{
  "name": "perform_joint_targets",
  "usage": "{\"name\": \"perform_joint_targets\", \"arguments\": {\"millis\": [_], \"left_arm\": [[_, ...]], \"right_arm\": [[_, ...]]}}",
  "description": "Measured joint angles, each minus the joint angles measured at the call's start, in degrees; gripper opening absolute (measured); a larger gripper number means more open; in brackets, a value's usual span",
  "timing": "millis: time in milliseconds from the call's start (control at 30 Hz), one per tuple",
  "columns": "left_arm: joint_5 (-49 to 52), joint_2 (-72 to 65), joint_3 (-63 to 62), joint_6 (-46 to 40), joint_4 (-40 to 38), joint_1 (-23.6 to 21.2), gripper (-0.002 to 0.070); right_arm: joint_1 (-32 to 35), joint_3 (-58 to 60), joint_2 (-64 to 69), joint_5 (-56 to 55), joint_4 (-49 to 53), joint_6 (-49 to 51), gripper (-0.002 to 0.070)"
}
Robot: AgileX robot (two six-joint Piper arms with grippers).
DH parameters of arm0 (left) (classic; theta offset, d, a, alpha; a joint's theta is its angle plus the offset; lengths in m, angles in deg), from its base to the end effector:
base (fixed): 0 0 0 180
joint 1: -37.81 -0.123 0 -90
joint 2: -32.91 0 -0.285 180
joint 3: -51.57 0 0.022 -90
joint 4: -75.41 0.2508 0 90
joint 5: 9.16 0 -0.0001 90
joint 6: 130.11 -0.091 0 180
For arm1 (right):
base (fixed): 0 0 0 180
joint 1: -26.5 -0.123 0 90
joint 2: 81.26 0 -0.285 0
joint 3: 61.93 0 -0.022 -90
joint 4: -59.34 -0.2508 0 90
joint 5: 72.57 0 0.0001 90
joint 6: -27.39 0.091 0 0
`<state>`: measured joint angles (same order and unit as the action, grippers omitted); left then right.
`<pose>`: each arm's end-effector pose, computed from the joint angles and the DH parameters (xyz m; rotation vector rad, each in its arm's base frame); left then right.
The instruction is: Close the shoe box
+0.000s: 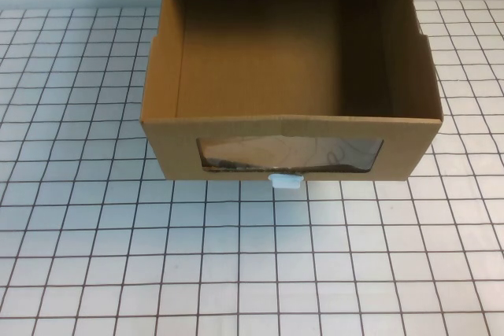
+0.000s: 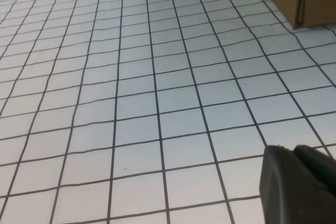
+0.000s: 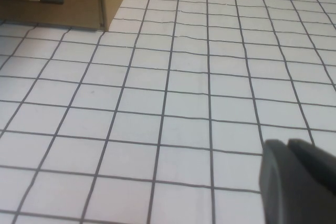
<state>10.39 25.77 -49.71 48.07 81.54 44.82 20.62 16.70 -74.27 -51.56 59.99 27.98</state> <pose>0.0535 -0.0033 0.1744 0.2088 1.8261 0.0401 0.0524 0.0050 0.1726 -0.0929 1.8592 0.0671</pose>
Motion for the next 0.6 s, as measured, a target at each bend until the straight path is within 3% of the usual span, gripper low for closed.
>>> {"name": "perform_joint_targets", "arguments": {"millis": [367, 600], "left_arm": [[-0.7, 0.0, 0.0, 0.54, -0.1, 0.0, -0.0002], [-11.18, 0.0, 0.0, 5.78, -0.1, 0.0, -0.0003]], "right_arm": [[0.0, 0.0, 0.0, -3.97, 0.0, 0.0, -0.0015], [0.0, 0.0, 0.0, -14.56, 0.0, 0.0, -0.0015]]}}
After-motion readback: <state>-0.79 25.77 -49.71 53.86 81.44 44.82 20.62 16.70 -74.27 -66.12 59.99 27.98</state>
